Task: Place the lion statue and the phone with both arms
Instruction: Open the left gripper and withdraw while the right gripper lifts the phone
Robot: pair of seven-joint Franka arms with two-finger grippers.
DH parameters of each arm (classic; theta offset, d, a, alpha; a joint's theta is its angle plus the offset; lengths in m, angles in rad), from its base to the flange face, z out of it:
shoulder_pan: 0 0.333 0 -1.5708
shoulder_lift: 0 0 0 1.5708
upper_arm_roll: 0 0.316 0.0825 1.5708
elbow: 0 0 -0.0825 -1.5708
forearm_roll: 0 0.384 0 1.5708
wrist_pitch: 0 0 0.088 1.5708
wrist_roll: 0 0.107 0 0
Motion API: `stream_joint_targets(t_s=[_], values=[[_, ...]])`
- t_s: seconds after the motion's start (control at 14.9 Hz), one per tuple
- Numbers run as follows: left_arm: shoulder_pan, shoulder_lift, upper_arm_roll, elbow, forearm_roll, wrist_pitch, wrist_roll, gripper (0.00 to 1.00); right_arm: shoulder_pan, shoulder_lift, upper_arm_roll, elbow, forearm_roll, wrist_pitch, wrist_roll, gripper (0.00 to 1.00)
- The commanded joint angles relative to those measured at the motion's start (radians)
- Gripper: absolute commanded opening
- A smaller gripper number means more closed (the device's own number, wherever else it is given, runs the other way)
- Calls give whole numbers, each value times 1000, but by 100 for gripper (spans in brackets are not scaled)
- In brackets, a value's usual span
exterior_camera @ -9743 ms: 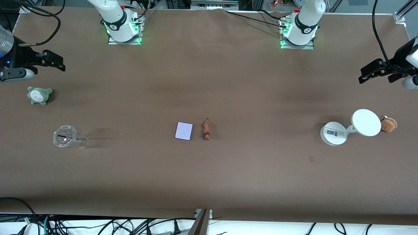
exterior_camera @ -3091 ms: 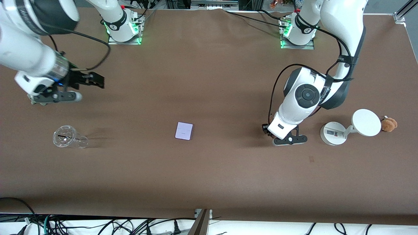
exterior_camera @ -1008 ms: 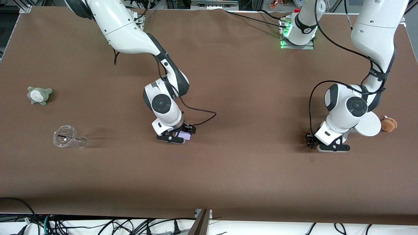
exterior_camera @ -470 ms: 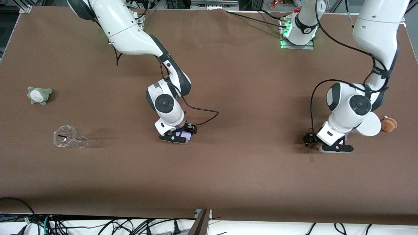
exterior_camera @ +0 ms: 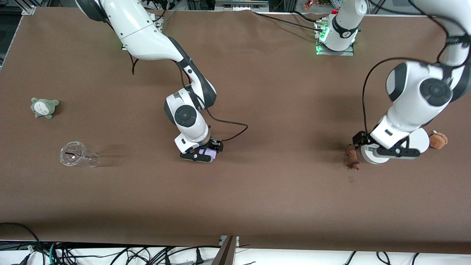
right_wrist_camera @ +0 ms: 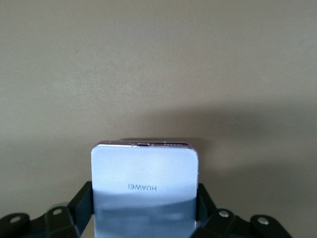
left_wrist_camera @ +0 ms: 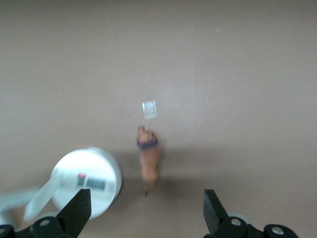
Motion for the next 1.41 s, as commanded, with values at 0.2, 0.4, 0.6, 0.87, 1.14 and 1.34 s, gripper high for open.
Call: stream_joint_targets(t_s=[0.2,0.4,0.6,0.87,1.14,1.34], values=[[19,-264,-1,9,-33,-335,18,100,-105,-232,-14,-19,15,-350,-253,0],[19,-354,7,30,-50,-469,17,100,-139,-260,-76,-37,15,-413,-388,0],[34,-356,24,158,-83,-605,18,100,-196,-243,-119,-94,16,-346,-534,0],[53,-356,27,235,-114,-676,17,100,-265,-164,-119,-115,16,-185,-629,0],[56,-307,27,264,-145,-661,17,100,-306,-105,-119,-115,16,-102,-629,0],[54,-249,22,340,-140,-663,11,100,-328,-73,-119,-115,16,-42,-648,0]])
